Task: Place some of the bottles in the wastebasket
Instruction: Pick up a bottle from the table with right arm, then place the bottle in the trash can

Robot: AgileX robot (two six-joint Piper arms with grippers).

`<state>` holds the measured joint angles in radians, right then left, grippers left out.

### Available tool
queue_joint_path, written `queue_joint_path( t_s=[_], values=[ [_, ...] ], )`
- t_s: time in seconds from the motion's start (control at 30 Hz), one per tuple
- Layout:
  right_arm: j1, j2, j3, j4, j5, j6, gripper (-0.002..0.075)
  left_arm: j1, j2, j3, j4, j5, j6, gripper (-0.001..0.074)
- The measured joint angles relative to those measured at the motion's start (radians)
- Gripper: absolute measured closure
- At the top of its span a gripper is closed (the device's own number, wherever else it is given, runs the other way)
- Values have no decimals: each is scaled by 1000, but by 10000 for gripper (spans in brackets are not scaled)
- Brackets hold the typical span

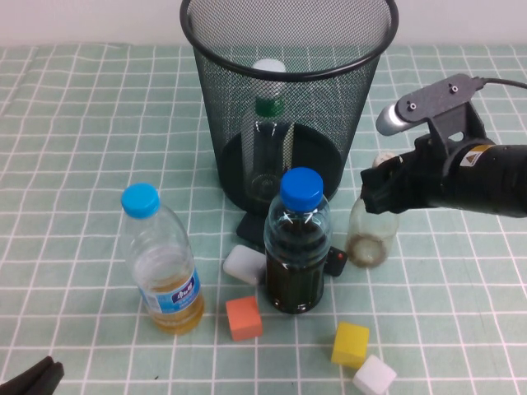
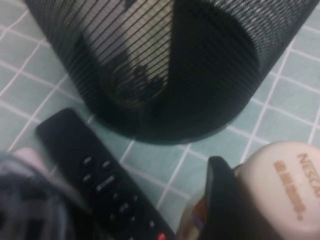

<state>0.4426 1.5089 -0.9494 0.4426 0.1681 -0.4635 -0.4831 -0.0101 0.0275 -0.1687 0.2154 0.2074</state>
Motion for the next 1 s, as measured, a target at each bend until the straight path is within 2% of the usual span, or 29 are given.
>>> queue_joint_path(
  t_s=[0.1, 0.2, 0.37, 0.47, 0.53, 0.63, 0.77, 0.87, 1.0],
  values=[
    [-17, -29, -35, -9, 121, 30, 435, 0, -2, 0, 0, 0, 0, 739],
    [-54, -66, -113, -84, 275, 141, 435, 0, -2, 0, 0, 0, 0, 739],
    [-110, -89, -363, -490, 626, 532, 435, 0, -2, 0, 0, 2, 0, 739],
    [-116, -88, -545, -677, 777, 662, 435, 0, -2, 0, 0, 2, 0, 739],
    [-116, -88, -678, -723, 794, 684, 435, 0, -2, 0, 0, 2, 0, 739],
    [-116, -71, -920, -701, 767, 636, 435, 0, -2, 0, 0, 9, 0, 739],
    [-116, 2, -1219, -494, 755, 485, 435, 0, -2, 0, 0, 18, 0, 739],
    [-116, 90, -1364, -313, 766, 400, 435, 0, -2, 0, 0, 19, 0, 739],
    [-113, 209, -1419, -172, 803, 361, 435, 0, -2, 0, 0, 19, 0, 739]
  ],
)
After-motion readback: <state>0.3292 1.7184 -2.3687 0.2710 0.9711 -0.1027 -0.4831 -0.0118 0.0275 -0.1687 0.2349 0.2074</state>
